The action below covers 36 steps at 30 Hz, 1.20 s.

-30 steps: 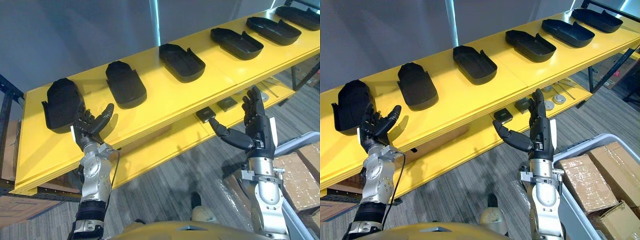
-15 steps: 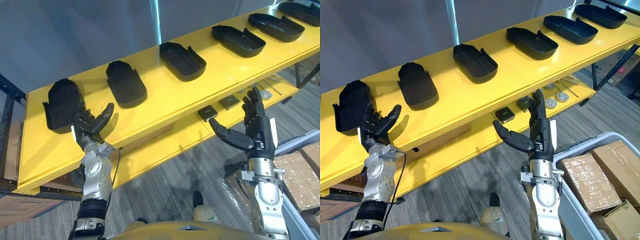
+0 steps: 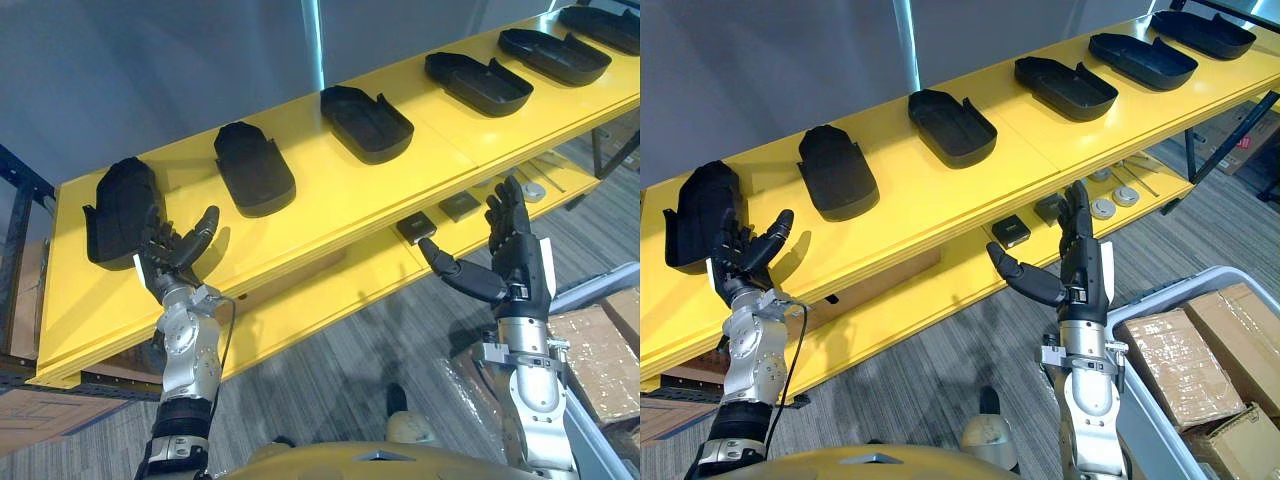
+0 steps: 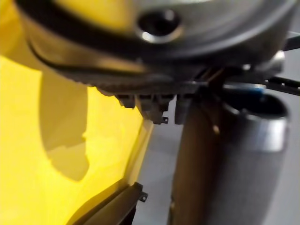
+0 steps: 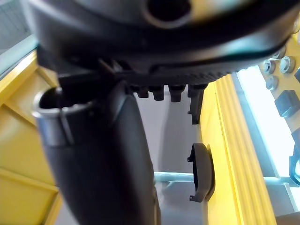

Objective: Walk over and take three plastic housings, then place them on the shelf

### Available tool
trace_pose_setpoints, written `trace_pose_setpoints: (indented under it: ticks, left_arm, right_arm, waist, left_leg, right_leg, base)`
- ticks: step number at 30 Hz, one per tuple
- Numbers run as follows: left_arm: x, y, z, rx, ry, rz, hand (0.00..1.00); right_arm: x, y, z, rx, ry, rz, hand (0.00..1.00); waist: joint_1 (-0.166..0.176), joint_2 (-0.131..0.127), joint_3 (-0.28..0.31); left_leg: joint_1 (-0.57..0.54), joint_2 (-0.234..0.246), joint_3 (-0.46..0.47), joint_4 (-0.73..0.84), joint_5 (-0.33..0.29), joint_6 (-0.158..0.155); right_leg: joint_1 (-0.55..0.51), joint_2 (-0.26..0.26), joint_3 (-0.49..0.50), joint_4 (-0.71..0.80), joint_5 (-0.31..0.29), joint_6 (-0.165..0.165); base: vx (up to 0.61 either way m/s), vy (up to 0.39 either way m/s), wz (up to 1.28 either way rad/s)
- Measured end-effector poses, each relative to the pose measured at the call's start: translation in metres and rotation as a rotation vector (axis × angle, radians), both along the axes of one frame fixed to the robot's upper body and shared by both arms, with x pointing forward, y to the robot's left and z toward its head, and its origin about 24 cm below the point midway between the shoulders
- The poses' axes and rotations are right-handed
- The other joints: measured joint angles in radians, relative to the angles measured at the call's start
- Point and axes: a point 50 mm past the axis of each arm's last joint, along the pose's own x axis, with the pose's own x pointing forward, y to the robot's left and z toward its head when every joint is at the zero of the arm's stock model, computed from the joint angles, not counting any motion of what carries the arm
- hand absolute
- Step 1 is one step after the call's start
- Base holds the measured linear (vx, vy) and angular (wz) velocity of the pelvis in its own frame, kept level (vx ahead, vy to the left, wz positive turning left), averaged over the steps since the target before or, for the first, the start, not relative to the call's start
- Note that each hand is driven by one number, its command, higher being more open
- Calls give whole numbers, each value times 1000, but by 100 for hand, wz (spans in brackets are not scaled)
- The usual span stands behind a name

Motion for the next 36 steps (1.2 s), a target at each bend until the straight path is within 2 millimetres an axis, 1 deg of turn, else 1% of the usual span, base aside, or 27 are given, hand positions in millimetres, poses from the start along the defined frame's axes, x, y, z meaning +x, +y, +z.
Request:
trace_pose_setpoints:
  ticks: [3, 8, 10, 12, 13, 14, 16, 17, 18, 20, 21, 24, 25, 26, 28, 30, 32, 33, 35, 36]
  left_arm:
    - [1, -1, 0, 3, -9, -22, 100]
    - [4, -8, 7, 2, -98, -178, 100]
    - [4, -13, 14, -10, -157, -236, 100]
    - [-6, -26, 34, 23, -269, -346, 100]
    - [-9, -31, 40, 30, -303, -382, 100]
    - [-15, -41, 51, 34, -375, -464, 100]
    - [-23, -59, 66, 63, -469, -608, 100]
    - [-24, -64, 68, 66, -485, -646, 100]
    - [-29, -72, 68, 75, -503, -724, 100]
    - [-32, -75, 64, 76, -492, -765, 100]
    - [-37, -76, 57, 76, -462, -824, 100]
    - [-47, -78, 45, 85, -414, -954, 100]
    - [-55, -81, 38, 77, -388, -1065, 100]
    - [-59, -83, 35, 62, -378, -1129, 100]
    - [-71, -96, 21, 26, -300, -1337, 100]
    - [-76, -104, 11, -14, -232, -1421, 100]
    - [-82, -111, -11, -92, -100, -1471, 100]
    - [-84, -112, -18, -102, -56, -1472, 100]
    - [-92, -111, -48, -149, 125, -1448, 100]
    - [-94, -110, -55, -150, 174, -1440, 100]
  right_arm:
    - [0, 0, 0, 0, 1, 0, 100]
    - [0, 0, -2, 0, 9, 6, 100]
    - [0, 1, -2, -1, 10, 11, 100]
    - [1, 4, -3, 4, 10, 24, 100]
    - [1, 5, -3, 5, 9, 25, 100]
    - [2, 8, -3, 11, 8, 33, 100]
    - [4, 13, -3, 24, 4, 35, 100]
    - [5, 15, -4, 21, 6, 32, 100]
    - [11, 18, -8, 15, 15, 22, 100]
    - [12, 18, -11, 6, 27, 6, 100]
    - [12, 16, -15, -1, 42, -25, 100]
    - [11, 13, -21, -49, 65, -96, 100]
    - [10, 10, -22, -88, 67, -140, 100]
    - [10, 10, -22, -104, 66, -161, 100]
    - [13, 8, -23, -127, 71, -212, 100]
    - [16, 8, -26, -139, 84, -236, 100]
    - [17, 6, -34, -144, 117, -285, 100]
    - [17, 5, -37, -154, 129, -303, 100]
    - [13, -2, -47, -170, 162, -385, 100]
    - [12, -4, -50, -169, 168, -414, 100]
  waist:
    - [0, 0, 0]
    - [2, 1, 1]
    - [2, 2, 2]
    - [2, 2, 2]
    - [4, 2, 2]
    - [9, 2, 2]
    - [25, 4, 0]
    - [30, 6, -1]
    - [31, 10, -3]
    - [34, 15, -7]
    - [42, 22, -12]
    - [52, 29, -16]
    - [54, 31, -17]
    - [56, 32, -18]
    - [58, 36, -21]
    - [59, 37, -30]
    - [58, 39, -40]
    - [58, 40, -47]
    - [59, 40, -59]
    - [60, 40, -60]
  left_leg:
    - [7, -1, 1, -3, 0, 0]
    - [12, 0, 4, -5, -1, -2]
    - [11, 0, 5, -6, -1, -3]
    - [11, 1, 5, -6, -3, -4]
    - [11, 1, 5, -6, -3, -4]
    - [11, 1, 5, -6, -3, -4]
    - [11, 1, 1, -5, -3, -4]
    - [11, 1, -1, -5, -3, -4]
    - [10, 0, -12, -5, -2, -2]
    - [10, 0, -20, -6, -1, -2]
    - [8, 0, -26, -8, -1, -1]
    - [4, -1, -39, -20, 7, 5]
    - [-1, -2, -45, -26, 15, 1]
    - [-4, -2, -48, -26, 16, 1]
    - [-8, -2, -53, -27, 21, -1]
    - [-11, -3, -51, -30, 23, -2]
    - [-14, -4, -51, -41, 29, -2]
    - [-19, -3, -51, -41, 30, -2]
    - [-24, -1, -48, -43, 34, -3]
    - [-24, -1, -47, -43, 34, -3]
  right_leg:
    - [12, 1, -1, -13, 4, 1]
    - [15, 2, 0, -14, 4, 0]
    - [14, 3, 0, -15, 4, 1]
    - [14, 3, 0, -15, 4, 1]
    - [14, 3, 0, -15, 4, 1]
    - [14, 3, -1, -15, 4, 1]
    - [17, 2, -4, -15, 4, 1]
    - [18, 2, -6, -15, 4, 1]
    - [26, 0, -20, -16, 3, 1]
    - [32, -1, -29, -16, 2, 0]
    - [32, -1, -35, -17, 0, -1]
    - [32, 0, -51, -22, -3, -4]
    - [30, 0, -60, -22, -4, -5]
    - [28, 0, -62, -22, -4, -4]
    - [22, -1, -68, -22, -6, -2]
    - [15, -1, -70, -22, -10, -7]
    - [9, 0, -77, -22, -12, -10]
    - [4, 0, -78, -22, -12, -10]
    - [-4, 3, -78, -22, -8, -5]
    - [-5, 4, -78, -22, -8, -6]
  base:
    - [0, 0, 0]
    - [0, 0, 0]
    - [0, 0, 0]
    - [0, 0, 0]
    - [0, 0, 0]
    - [0, 0, 0]
    - [-9, -13, 4]
    - [-32, -17, 15]
    - [-34, -15, 16]
    - [-36, -20, 16]
    - [-28, -21, 12]
    - [-26, -25, 15]
    - [-18, -24, 15]
    - [-12, -27, 15]
    - [-10, -17, 7]
    - [0, 0, 0]
    - [0, 0, 0]
    - [0, 0, 0]
    - [0, 0, 0]
    - [0, 0, 0]
